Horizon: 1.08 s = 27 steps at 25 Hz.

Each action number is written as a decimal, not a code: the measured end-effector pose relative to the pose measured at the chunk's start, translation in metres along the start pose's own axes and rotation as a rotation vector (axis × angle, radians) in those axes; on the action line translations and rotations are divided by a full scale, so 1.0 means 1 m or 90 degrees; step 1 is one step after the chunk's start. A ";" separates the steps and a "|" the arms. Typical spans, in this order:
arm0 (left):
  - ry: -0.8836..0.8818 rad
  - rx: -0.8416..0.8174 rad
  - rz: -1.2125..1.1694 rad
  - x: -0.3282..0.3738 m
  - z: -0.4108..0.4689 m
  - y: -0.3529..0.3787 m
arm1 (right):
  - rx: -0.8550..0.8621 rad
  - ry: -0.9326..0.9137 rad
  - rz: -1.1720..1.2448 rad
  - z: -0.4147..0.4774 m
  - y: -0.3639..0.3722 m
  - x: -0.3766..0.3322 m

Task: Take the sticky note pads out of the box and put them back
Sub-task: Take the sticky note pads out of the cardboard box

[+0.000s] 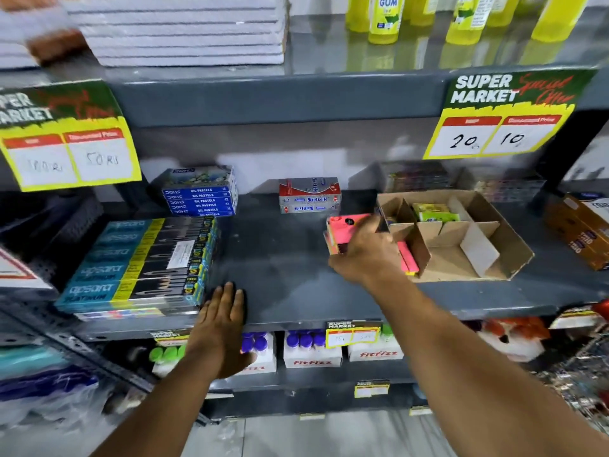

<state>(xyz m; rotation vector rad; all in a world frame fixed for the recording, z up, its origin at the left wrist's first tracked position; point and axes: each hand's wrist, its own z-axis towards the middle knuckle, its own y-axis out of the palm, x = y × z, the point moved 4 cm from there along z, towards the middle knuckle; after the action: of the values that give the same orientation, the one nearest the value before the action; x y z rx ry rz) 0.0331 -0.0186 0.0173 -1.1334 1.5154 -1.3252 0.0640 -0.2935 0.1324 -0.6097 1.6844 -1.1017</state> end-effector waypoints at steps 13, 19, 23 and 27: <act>0.011 0.013 0.021 0.001 -0.002 -0.003 | -0.050 0.081 -0.103 -0.022 0.064 0.011; 0.010 -0.009 0.003 -0.001 -0.001 -0.004 | -0.032 0.048 -0.098 -0.017 0.046 0.008; 0.001 -0.044 0.001 0.000 0.001 -0.006 | 0.008 0.033 -0.045 -0.011 0.034 0.010; -0.007 -0.065 -0.008 0.001 0.001 -0.008 | 0.015 0.041 -0.048 -0.013 0.038 0.011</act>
<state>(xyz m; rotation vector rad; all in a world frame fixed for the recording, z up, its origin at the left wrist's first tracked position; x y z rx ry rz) 0.0343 -0.0201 0.0247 -1.2138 1.5854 -1.2605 0.0515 -0.2797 0.0948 -0.6340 1.7129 -1.2049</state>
